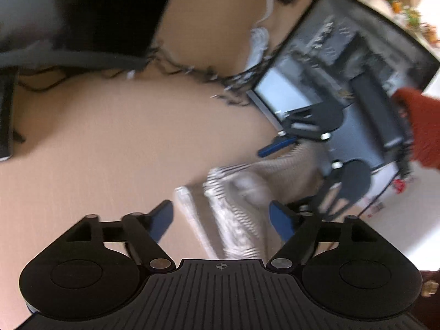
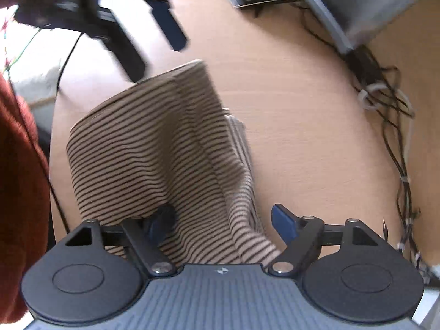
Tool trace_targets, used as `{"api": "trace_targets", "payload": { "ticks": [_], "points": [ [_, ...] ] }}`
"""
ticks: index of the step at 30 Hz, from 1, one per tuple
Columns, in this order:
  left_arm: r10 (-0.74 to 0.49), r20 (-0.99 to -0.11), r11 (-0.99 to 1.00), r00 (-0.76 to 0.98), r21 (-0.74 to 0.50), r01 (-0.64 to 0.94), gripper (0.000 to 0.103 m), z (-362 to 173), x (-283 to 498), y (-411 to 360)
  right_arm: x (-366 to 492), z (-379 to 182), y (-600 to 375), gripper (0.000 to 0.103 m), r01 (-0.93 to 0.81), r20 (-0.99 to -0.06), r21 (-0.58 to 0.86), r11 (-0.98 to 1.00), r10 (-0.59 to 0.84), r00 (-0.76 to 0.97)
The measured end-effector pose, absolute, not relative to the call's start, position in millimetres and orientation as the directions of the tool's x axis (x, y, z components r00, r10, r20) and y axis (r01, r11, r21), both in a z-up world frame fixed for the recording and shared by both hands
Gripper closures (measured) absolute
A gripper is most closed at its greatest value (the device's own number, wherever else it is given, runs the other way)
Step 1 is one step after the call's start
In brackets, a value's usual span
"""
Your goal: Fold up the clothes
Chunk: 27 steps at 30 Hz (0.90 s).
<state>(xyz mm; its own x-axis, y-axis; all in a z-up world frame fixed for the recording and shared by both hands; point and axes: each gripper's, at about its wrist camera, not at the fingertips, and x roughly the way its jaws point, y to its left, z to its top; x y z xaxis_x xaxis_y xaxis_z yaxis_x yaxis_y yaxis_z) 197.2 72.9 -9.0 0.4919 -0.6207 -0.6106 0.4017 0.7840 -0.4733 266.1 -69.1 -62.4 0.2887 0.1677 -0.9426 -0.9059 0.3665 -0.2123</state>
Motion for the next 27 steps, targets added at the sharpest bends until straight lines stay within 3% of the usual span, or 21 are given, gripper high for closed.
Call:
{"api": "trace_targets", "payload": {
  "ticks": [4, 8, 14, 19, 27],
  "points": [
    [-0.618, -0.629, 0.779, 0.471, -0.414, 0.470, 0.016, -7.0, 203.0, 40.2, 245.2, -44.1, -80.8, 0.023, -0.825, -0.891, -0.306, 0.475, 0.161, 0.423],
    [-0.538, -0.691, 0.817, 0.483, -0.285, 0.502, 0.023, -18.9, 218.1, 18.1, 224.7, -12.9, -97.0, 0.008, -0.686, -0.808, -0.375, 0.624, 0.142, 0.571],
    [-0.494, -0.725, 0.836, 0.481, -0.243, 0.492, 0.021, -35.6, 238.2, 11.4, 220.8, -19.2, -136.9, 0.005, -0.316, -0.691, -0.365, 0.875, -0.027, 0.723],
    [-0.470, -0.754, 0.841, 0.458, -0.225, 0.492, 0.019, -48.6, 249.0, 5.7, 231.5, -86.0, -148.7, 0.005, -0.164, -0.727, -0.325, 0.931, -0.135, 0.673],
    [-0.456, -0.777, 0.848, 0.435, -0.230, 0.478, 0.013, -52.3, 256.2, 2.5, 223.4, -101.8, -161.4, 0.002, -0.067, -0.715, -0.209, 0.976, -0.105, 0.691]
  ]
}}
